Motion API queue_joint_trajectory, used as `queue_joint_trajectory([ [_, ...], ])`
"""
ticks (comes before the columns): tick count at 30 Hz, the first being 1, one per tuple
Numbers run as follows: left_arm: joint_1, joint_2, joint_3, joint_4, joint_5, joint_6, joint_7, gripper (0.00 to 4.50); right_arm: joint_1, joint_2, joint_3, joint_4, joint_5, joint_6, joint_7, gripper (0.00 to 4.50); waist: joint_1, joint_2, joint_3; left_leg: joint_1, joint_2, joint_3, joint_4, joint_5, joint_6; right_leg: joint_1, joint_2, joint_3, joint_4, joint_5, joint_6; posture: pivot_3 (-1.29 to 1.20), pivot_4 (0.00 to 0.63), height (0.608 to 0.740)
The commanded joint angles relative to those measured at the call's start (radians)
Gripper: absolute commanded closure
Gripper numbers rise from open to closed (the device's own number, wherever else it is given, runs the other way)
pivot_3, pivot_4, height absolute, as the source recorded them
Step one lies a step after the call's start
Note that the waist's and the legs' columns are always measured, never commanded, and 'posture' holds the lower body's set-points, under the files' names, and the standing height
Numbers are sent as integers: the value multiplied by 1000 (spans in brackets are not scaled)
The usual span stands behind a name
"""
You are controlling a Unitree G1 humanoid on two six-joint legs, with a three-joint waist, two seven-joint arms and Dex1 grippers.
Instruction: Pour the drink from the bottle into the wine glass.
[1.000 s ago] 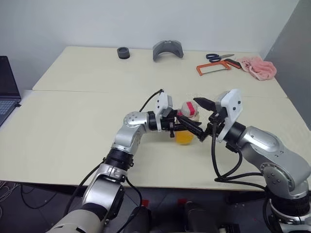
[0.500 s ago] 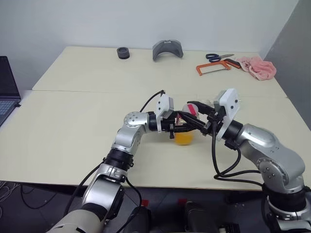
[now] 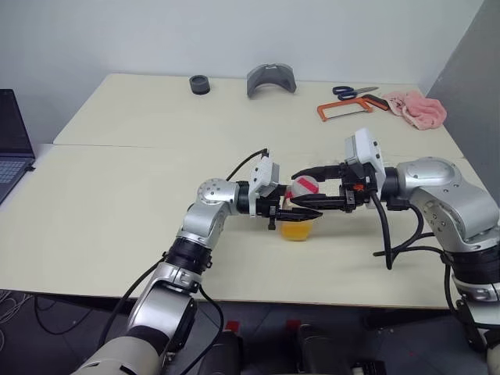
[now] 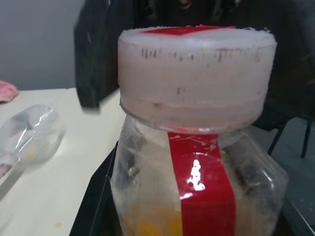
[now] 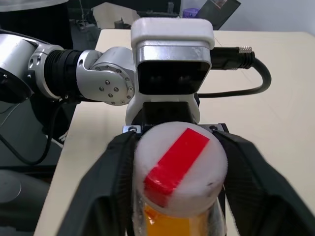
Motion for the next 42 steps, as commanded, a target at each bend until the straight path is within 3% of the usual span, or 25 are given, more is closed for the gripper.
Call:
queue_joint_trajectory([
  [1, 2, -14, 28, -35, -12, -7, 53, 2787, 67, 4, -148, -149, 35, 30, -149, 507, 2, 0, 0, 0, 0, -1, 0, 0, 0, 0, 0, 0, 0, 0, 0, 0, 150, 740],
  [2, -2, -18, 34, -28, -12, -12, 70, 2787, 107, 12, -193, -223, 73, 82, -216, 165, 3, 0, 0, -1, 0, -1, 0, 0, 0, 0, -1, 0, 0, 0, 0, 0, 150, 740],
  [6, -21, -35, 47, 8, 1, -47, 122, 2787, 246, 109, -253, -465, 121, 212, -503, 124, 4, 0, 0, -1, 0, -4, 0, 0, 0, 0, -1, 0, 0, 0, 0, 0, 150, 740],
  [10, -60, -61, 60, 67, 17, -103, 158, 2787, 349, 278, -126, -585, -44, 220, -792, 124, 1, 0, 0, 0, -1, -3, 0, 0, 0, 0, -1, 0, 1, 0, 0, 0, 150, 740],
  [15, -91, -77, 51, 124, 31, -152, 145, 2787, 357, 376, 3, -558, -232, 159, -949, 124, -1, 0, 0, 0, -2, -1, 0, 0, 0, 0, 1, 1, 1, 0, 0, 0, 150, 740],
  [24, -96, -88, 50, 149, 38, -171, 136, 2788, 361, 407, 14, -524, -313, 118, -956, 124, -1, 0, 0, 0, -2, -2, 0, 0, 0, 0, 1, 1, 1, 0, 0, 0, 150, 740],
  [27, -92, -86, 51, 145, 39, -171, 137, 2788, 363, 407, 12, -517, -301, 128, -932, 718, -1, 0, 0, 0, -2, -1, 0, 0, 0, 0, 1, 1, 1, 0, 0, 0, 150, 740],
  [33, -88, -83, 52, 140, 44, -173, 138, 2788, 365, 408, 8, -513, -272, 156, -893, 2721, -1, 0, 0, 0, -2, -1, 0, 0, 0, 0, 1, 1, 1, 0, 0, 0, 150, 740],
  [39, -92, -80, 53, 136, 40, -164, 124, 2797, 342, 416, -28, -477, -193, 149, -821, 2722, -2, 0, 0, 0, -2, -1, 0, 0, 0, 0, 1, 1, 1, 0, 0, 0, 150, 740],
  [42, -91, -68, 43, 120, 23, -130, 74, 2808, 294, 327, -67, -376, -139, 41, -615, 2721, -2, 0, 0, 0, -2, 0, 0, 0, 0, 0, 2, 1, 1, 0, 0, 0, 150, 740],
])
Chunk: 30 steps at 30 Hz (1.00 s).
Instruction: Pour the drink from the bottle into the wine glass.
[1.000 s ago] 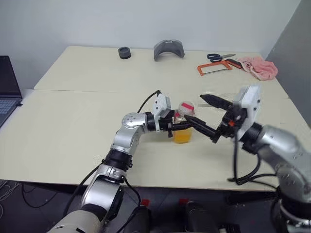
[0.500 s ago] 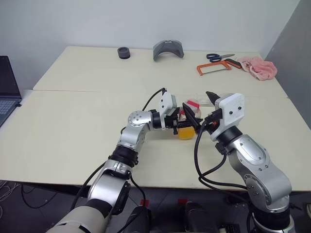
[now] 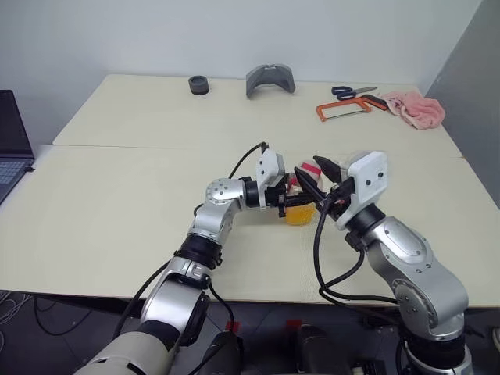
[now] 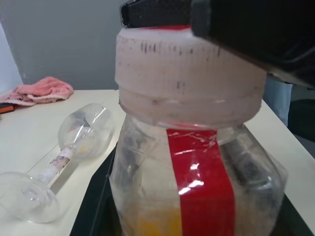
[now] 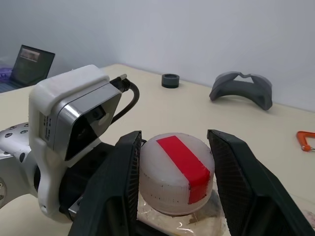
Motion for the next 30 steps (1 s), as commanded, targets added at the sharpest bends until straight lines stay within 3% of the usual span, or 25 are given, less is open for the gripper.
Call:
queue_joint_trajectory([
  [1, -23, 6, -3, -53, -36, 14, -69, 2808, -60, -101, -40, 94, 71, -120, 236, 2721, 0, 0, 0, 0, 0, 1, 0, 0, 0, 0, 0, 0, 0, 0, 0, 0, 150, 740],
  [5, -34, 25, -13, -61, -47, 35, -136, 2810, -196, -290, -29, 269, 115, -220, 570, 2721, 0, 0, 1, 0, -1, 4, 0, 0, 0, 0, 0, -1, -1, 0, 0, 0, 150, 740],
  [8, -47, 26, -8, -50, -42, 26, -149, 2811, -294, -413, 4, 353, 187, -170, 798, 2721, 1, 1, 1, 0, 0, 4, 0, 0, 0, 1, 1, -1, -1, 0, 0, 0, 150, 740],
  [12, -41, 20, 7, -53, -39, 23, -128, 2811, -303, -458, -3, 328, 255, -78, 825, 2721, 2, 1, 1, -1, 1, 3, -1, 0, 0, 1, 1, -1, -3, 0, 0, 0, 150, 740],
  [15, -30, 20, 8, -60, -37, 25, -116, 2812, -282, -438, -54, 310, 265, -55, 747, 2721, 2, 1, 1, -1, 1, 3, -1, 0, 0, 1, 0, -1, -3, 0, 0, 0, 150, 740],
  [19, -23, 16, 11, -56, -31, 20, -79, 2812, -227, -397, -161, 255, 233, -74, 585, 1382, 3, 1, 1, -1, 2, 2, 0, 0, 0, 1, 0, -1, -2, 0, 0, 0, 150, 740],
  [22, -30, 6, 18, -35, -20, 5, -42, 2812, -141, -357, -241, 102, 246, -37, 428, 299, 5, 1, 1, -2, 2, 1, 0, 0, 0, 0, -2, -1, -1, 0, 0, 0, 150, 740],
  [25, -47, -4, 23, -2, -9, -20, -9, 2812, -36, -274, -256, -84, 293, 48, 244, 286, 5, 1, 1, -2, 2, -1, 0, 0, 0, 0, -2, -1, -2, 0, 0, 0, 150, 740],
  [30, -77, -30, 24, 58, 13, -70, 37, 2812, 50, -93, -84, -197, 93, 73, -83, 286, 2, 1, 1, -1, 1, -1, 0, 0, 0, 0, -2, 0, 0, 0, 0, 0, 150, 740],
])
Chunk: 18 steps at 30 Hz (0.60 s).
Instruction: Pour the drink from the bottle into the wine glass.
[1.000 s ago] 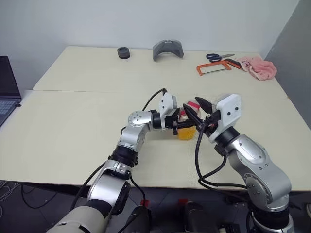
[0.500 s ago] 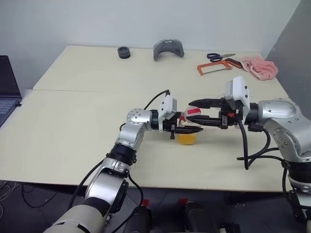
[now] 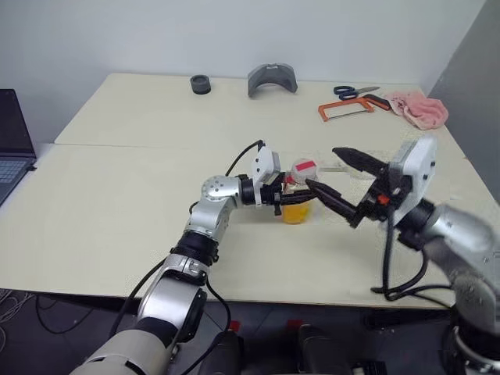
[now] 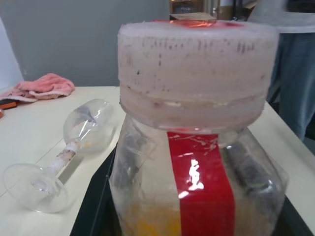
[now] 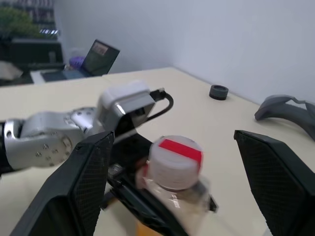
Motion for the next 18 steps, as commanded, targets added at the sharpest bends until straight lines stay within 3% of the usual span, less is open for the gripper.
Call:
queue_joint_trajectory([
  [1, -50, -23, 12, 10, 9, -53, 27, 2812, 10, 60, 117, -55, -161, -10, -190, 286, 0, 0, 0, 0, 0, 0, 0, 0, 0, 0, 0, 0, 0, 0, 0, 0, 150, 740],
  [7, -69, -38, 6, 52, 32, -105, 33, 2812, 34, 123, 240, -29, -336, -51, -306, 286, -1, 0, 0, 1, -1, 1, 0, 0, 0, 0, 2, 0, 0, 0, 0, 0, 150, 740],
  [18, -68, -39, 8, 67, 38, -127, 32, 2812, 31, 177, 243, 23, -369, -81, -263, 286, -1, 0, 0, 1, -1, 2, 0, 0, 0, 0, 2, 0, 0, 0, 0, 0, 150, 740],
])
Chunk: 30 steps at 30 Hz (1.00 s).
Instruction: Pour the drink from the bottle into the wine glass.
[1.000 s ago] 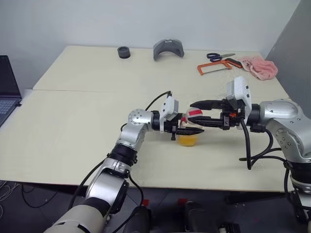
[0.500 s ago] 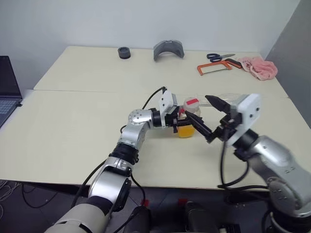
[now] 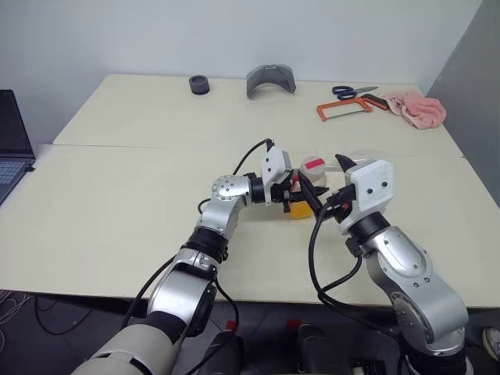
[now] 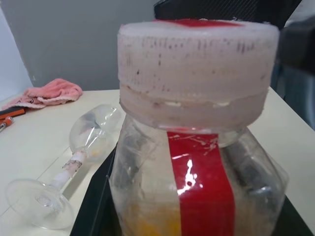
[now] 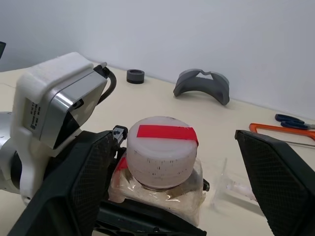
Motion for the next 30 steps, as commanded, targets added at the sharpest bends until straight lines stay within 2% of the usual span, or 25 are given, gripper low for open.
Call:
queue_joint_trajectory([
  [1, -27, -6, 9, -29, -4, -22, 5, 2812, -10, 11, -5, -7, 4, -22, 26, 460, 0, 0, 0, 0, 0, 0, 0, 0, 0, 0, 0, 0, 0, 0, 0, 0, 150, 740],
  [3, -26, -6, 10, -30, -4, -22, 4, 2812, -12, 18, -7, -1, 5, -21, 34, 860, 0, 0, 0, 0, 0, 0, 0, 0, 0, 0, 0, 0, 0, 0, 0, 0, 150, 740],
  [8, -21, -1, 8, -35, -4, -20, -3, 2812, -23, 27, -9, 19, 4, -43, 64, 2604, 0, 0, 0, 0, 0, 0, 0, 0, 0, 0, 0, 0, 0, 0, 0, 0, 150, 740],
  [14, -7, 9, -1, -59, -12, 3, -39, 2812, -27, 14, -6, 35, 21, -97, 135, 2658, 0, 0, 0, 0, 0, 0, 0, 0, 0, 0, 0, 0, 0, 0, 0, 0, 150, 740],
  [16, -1, 18, -2, -77, -29, 33, -72, 2812, -42, -25, -2, 59, 54, -149, 235, 2658, -1, 0, 0, 0, 0, 0, 0, 0, 0, 0, 0, 0, 0, 0, 0, 0, 150, 740],
  [21, -11, 83, -21, -112, -70, 130, -231, 2823, -176, -283, -27, 215, 158, -290, 669, 2659, -3, 0, 0, 1, 0, 3, 0, 0, 0, 1, 1, 0, -1, 0, 0, 0, 150, 740],
  [24, -32, 117, -26, -112, -70, 154, -287, 2826, -279, -441, -51, 323, 286, -237, 937, 2657, -3, 0, 0, 1, 0, 2, -1, 0, 0, 1, 2, -1, -1, 0, 0, 0, 150, 740],
  [27, -34, 120, -15, -123, -72, 150, -278, 2827, -331, -469, -77, 365, 405, -124, 986, 2656, -1, 0, 0, 0, 0, 2, 0, 0, 1, 1, 1, -1, -2, 0, 0, 0, 150, 740],
  [30, -15, 118, -9, -152, -78, 162, -253, 2829, -322, -458, -92, 365, 419, -100, 953, 2654, 0, 0, 0, 0, 1, 1, 0, 0, 1, 1, 1, -1, -2, 0, 0, 0, 150, 740],
])
